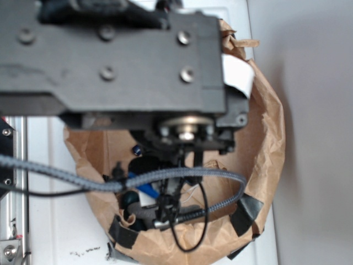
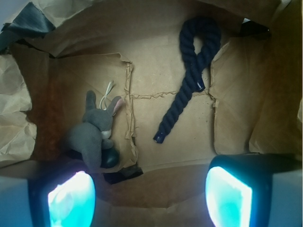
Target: Grab the blue rope.
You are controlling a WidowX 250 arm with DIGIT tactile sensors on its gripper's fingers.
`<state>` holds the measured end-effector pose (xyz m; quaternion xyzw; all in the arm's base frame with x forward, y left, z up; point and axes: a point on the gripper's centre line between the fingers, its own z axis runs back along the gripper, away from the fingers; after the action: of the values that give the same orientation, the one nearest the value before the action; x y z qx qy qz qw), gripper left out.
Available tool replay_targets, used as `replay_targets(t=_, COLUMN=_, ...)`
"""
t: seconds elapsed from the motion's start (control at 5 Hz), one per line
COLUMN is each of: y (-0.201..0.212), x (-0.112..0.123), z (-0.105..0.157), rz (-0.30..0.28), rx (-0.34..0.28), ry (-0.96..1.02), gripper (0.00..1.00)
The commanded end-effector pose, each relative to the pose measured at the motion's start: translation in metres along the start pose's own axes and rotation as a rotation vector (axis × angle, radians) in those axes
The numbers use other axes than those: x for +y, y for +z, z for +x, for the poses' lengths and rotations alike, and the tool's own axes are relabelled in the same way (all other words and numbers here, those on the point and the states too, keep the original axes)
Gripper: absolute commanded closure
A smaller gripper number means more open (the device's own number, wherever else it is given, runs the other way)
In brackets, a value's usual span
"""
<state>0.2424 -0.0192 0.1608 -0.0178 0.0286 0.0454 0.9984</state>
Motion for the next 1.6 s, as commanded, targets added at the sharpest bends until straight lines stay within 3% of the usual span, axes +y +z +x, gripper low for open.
replay_targets(t=0.0, y=-0.010, x=0.019, z=0.007, rz=0.013, rx=-0.054, ry=-0.017, gripper=0.00)
replay_targets(t=0.2, y=-0.041, x=0.022, z=0.020, rz=0.044, rx=-0.080, ry=0.021, gripper=0.00)
replay_targets(t=0.4, y=-0.061, x=0.031, z=0.032, rz=0.038, rx=-0.109, ry=0.067, gripper=0.00)
replay_targets(t=1.0, y=-0.122, x=0.041, z=0.044, rz=-0.029, rx=-0.145, ry=0.211, gripper=0.00)
replay_targets(t=1.2, y=-0.134, x=0.037, z=0.044, rz=-0.009, rx=-0.154, ry=0.171, gripper=0.29)
replay_targets(t=1.4, y=-0.136, x=0.038, z=0.042, rz=0.034, rx=-0.210, ry=0.250, gripper=1.00)
